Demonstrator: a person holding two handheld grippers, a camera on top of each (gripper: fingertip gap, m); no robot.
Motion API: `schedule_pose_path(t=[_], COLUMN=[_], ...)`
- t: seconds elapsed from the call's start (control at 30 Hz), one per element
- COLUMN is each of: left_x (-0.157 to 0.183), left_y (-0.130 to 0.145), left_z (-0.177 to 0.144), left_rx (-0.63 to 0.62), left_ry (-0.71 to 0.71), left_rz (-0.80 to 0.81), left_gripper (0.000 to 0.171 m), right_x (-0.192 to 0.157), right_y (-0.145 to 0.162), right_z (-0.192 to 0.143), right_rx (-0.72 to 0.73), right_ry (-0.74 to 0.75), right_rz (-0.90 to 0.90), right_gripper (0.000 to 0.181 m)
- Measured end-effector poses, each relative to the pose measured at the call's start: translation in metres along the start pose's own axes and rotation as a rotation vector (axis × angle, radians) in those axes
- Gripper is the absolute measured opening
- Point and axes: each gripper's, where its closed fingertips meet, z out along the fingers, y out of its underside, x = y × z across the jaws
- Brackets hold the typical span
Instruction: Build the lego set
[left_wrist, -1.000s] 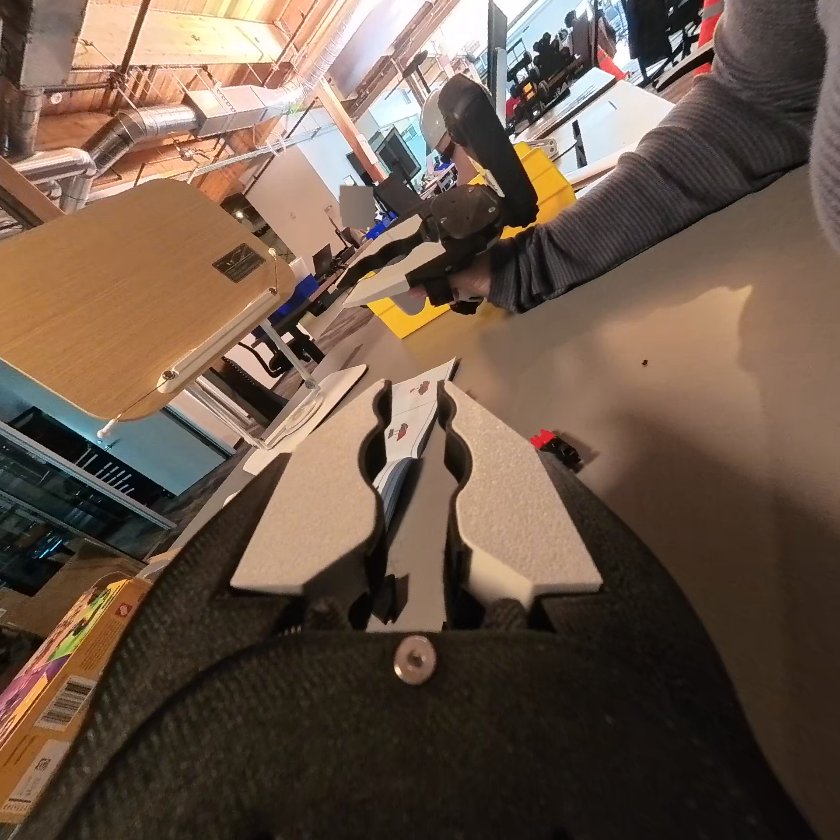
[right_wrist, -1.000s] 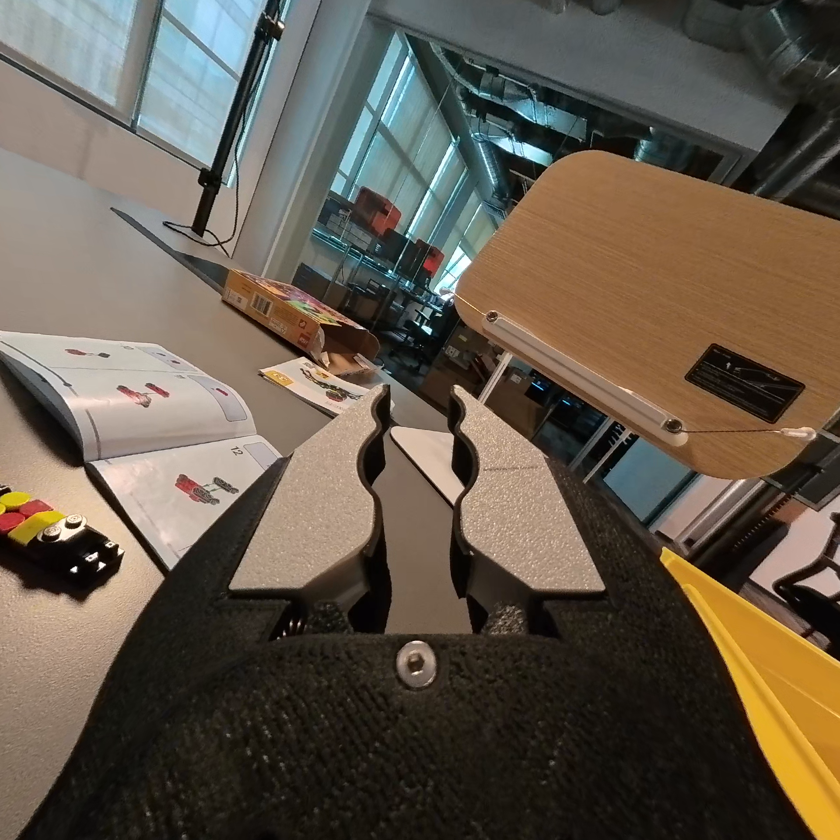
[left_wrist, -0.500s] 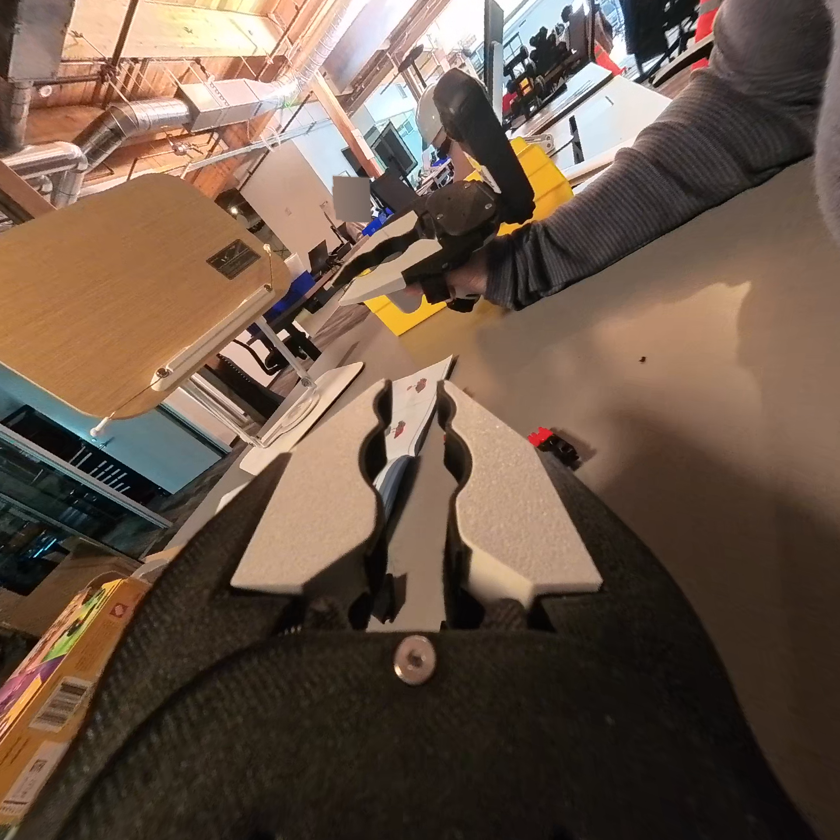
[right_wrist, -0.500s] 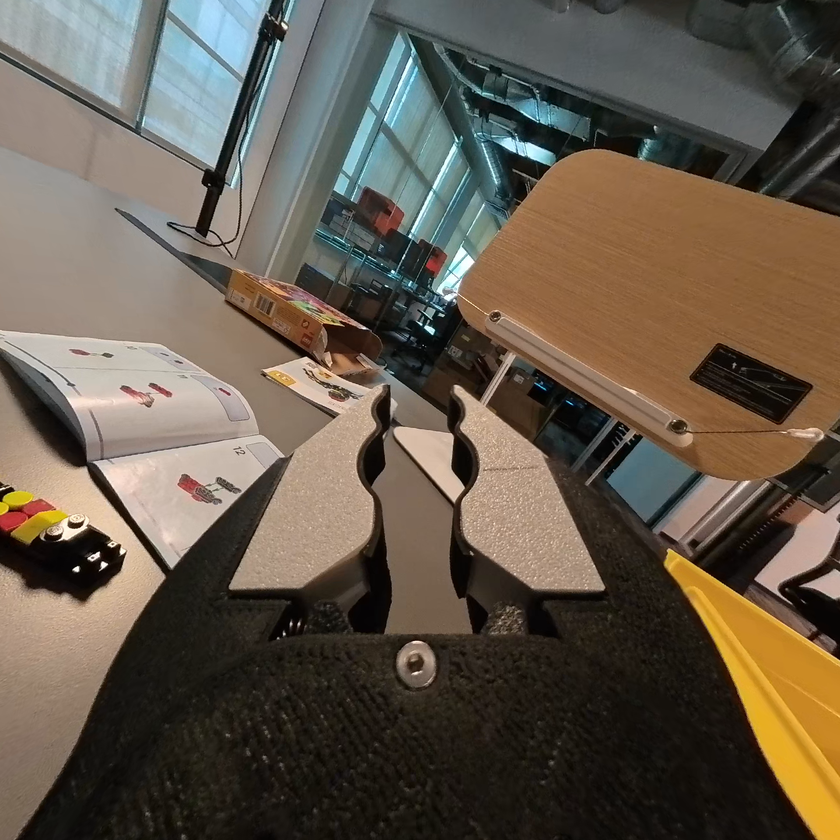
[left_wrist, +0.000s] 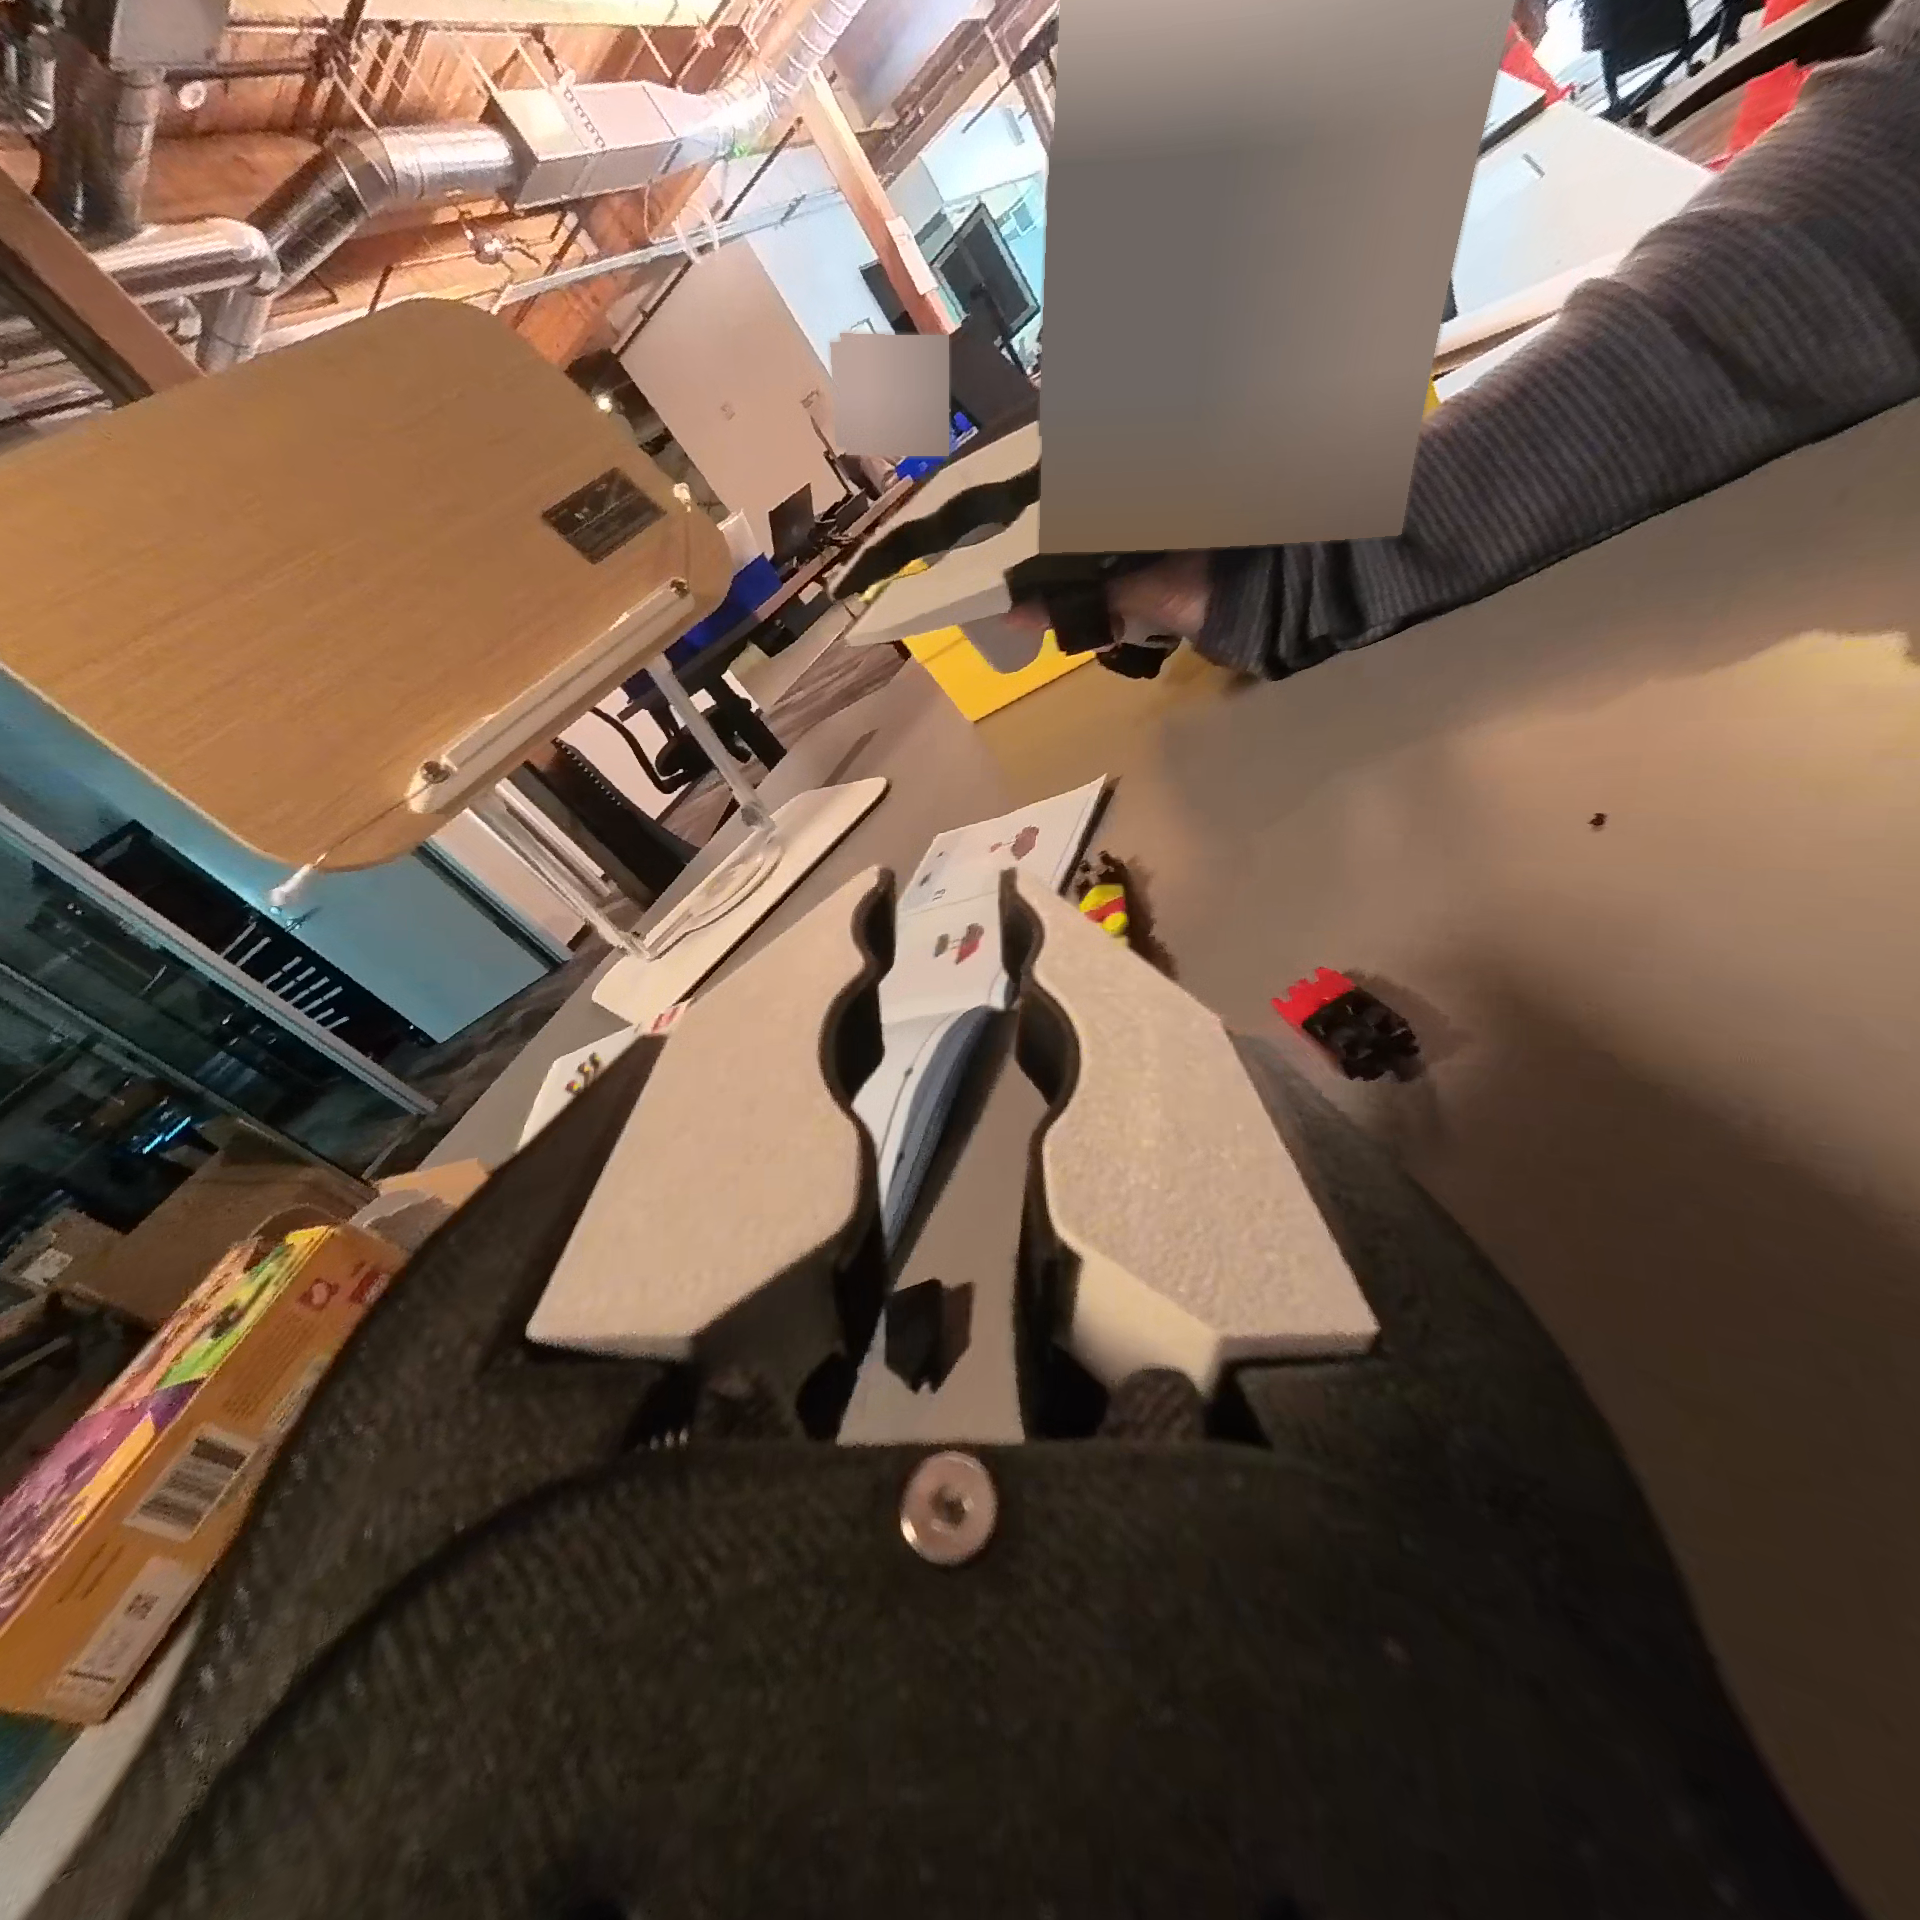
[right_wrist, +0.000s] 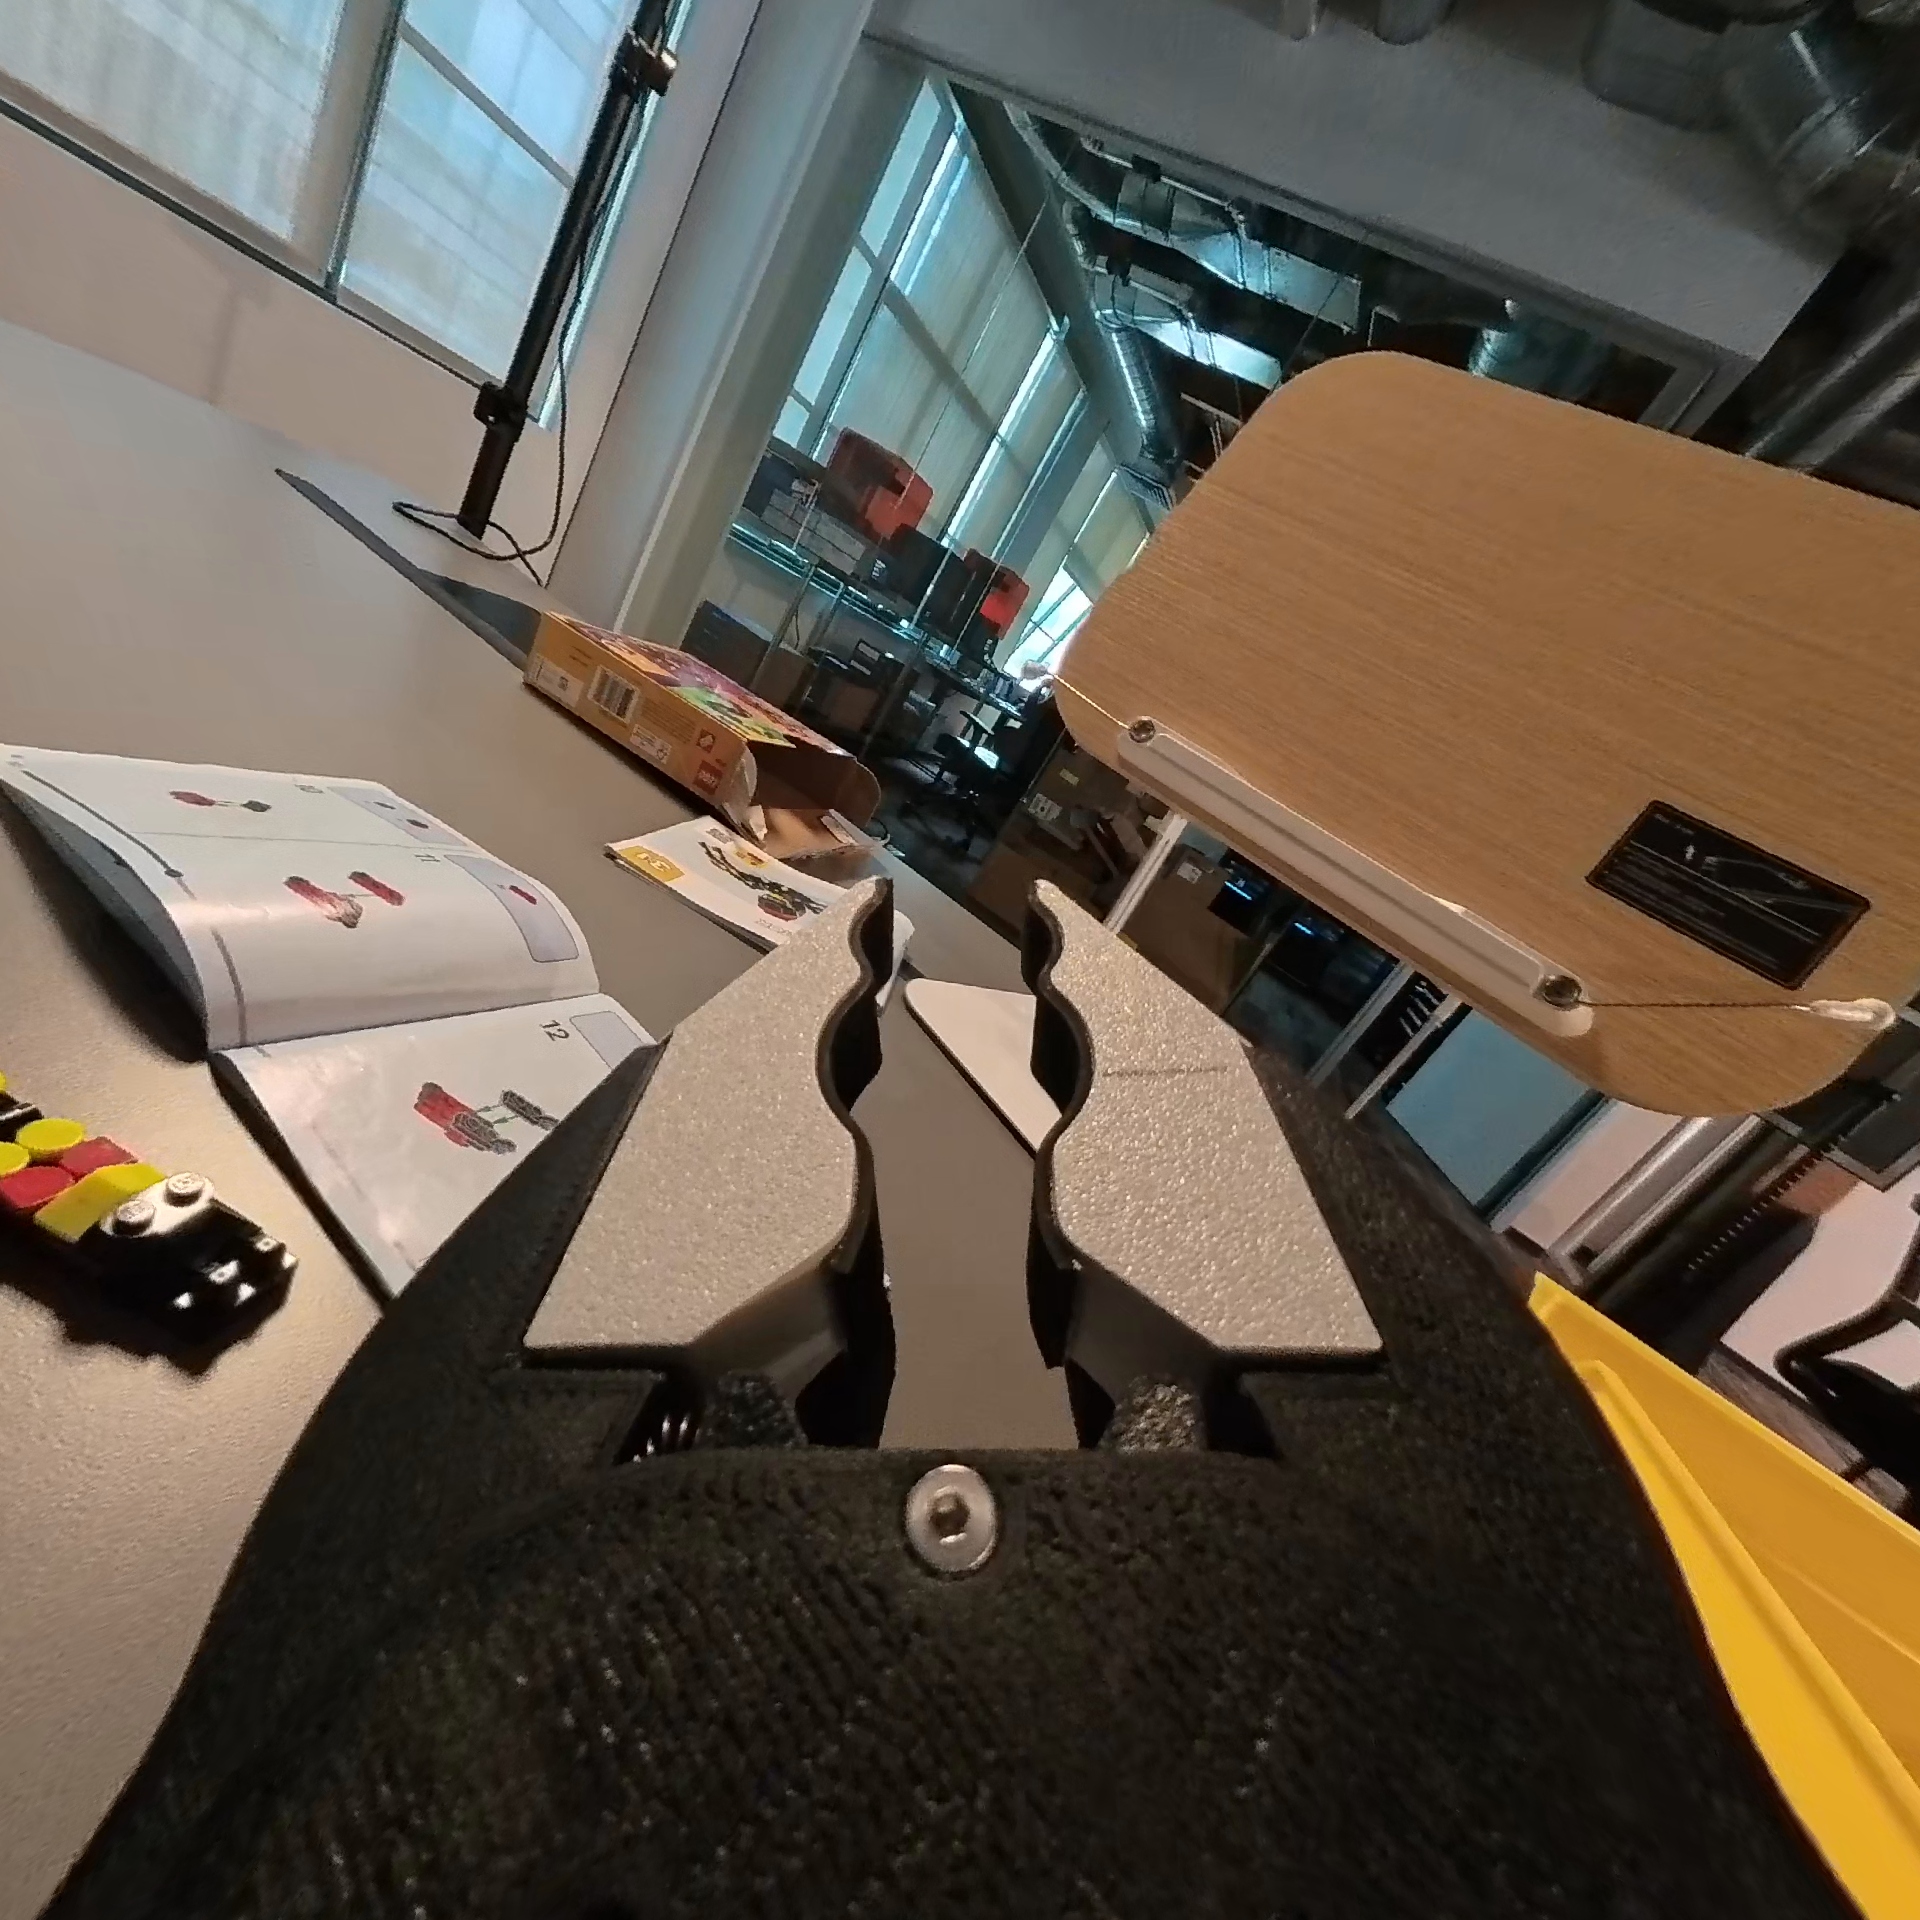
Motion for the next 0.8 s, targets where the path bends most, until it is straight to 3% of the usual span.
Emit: schedule_pose_path(t=[0.27,0.4,0.53,0.63,0.8], left_x=[-0.012,-0.018,-0.018,-0.016,-0.015], left_y=[0.010,0.012,0.012,0.013,0.012], left_z=[-0.006,-0.014,-0.015,-0.013,-0.014], left_rx=[-0.066,-0.081,-0.081,-0.082,-0.077], left_ry=[-0.081,-0.118,-0.117,-0.102,-0.094], left_rz=[0.020,0.025,0.024,0.025,0.009], left_gripper=[0.020,0.020,0.020,0.020,0.020], right_x=[-0.038,-0.103,-0.157,-0.167,-0.159], right_y=[-0.023,-0.052,-0.062,-0.058,-0.057], right_z=[-0.011,-0.039,-0.066,-0.070,-0.066], right_rx=[0.072,0.164,0.176,0.147,0.139], right_ry=[-0.141,-0.439,-0.697,-0.757,-0.732], right_rz=[-0.042,-0.055,-0.107,-0.118,-0.079], right_gripper=[0.025,0.027,0.026,0.025,0.023])
